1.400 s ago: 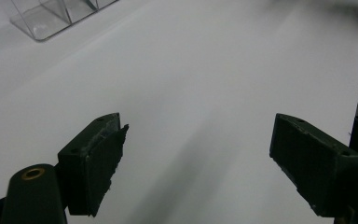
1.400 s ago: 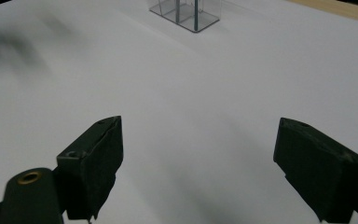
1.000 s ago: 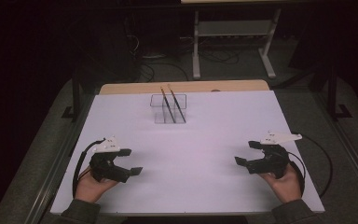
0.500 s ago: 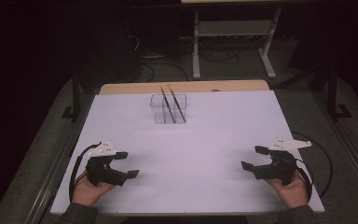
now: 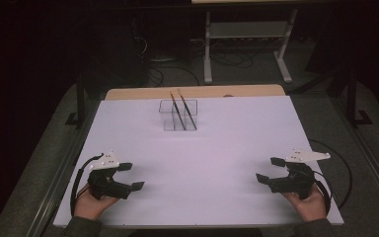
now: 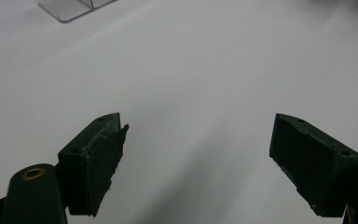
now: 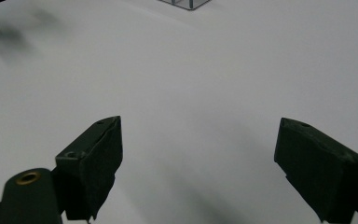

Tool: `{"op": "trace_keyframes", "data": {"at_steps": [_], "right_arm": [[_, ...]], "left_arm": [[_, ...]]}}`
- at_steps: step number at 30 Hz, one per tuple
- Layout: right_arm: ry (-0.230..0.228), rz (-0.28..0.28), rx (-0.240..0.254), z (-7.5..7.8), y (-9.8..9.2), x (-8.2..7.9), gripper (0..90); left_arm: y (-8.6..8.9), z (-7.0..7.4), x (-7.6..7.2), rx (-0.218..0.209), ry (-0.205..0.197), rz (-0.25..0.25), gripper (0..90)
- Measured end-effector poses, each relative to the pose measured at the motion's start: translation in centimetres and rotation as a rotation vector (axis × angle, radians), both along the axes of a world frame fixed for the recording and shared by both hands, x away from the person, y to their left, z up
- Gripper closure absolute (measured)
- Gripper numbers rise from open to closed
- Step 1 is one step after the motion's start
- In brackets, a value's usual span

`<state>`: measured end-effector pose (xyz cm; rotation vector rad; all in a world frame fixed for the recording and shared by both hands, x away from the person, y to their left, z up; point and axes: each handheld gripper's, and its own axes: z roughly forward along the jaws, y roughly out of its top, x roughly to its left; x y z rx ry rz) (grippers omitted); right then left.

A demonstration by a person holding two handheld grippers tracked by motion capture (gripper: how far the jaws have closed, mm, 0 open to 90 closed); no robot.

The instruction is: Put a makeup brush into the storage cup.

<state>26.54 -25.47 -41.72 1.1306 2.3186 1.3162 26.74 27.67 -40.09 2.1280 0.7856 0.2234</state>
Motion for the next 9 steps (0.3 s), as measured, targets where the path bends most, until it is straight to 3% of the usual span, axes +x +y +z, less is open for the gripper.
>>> {"op": "trace_keyframes", "data": {"at_steps": [9], "right_arm": [[0.005,0.003,-0.023,-0.69,0.25,-0.23,14.0]], "left_arm": [[0.18,-0.54,0.05,-0.003,0.015,0.015,16.7]]}}
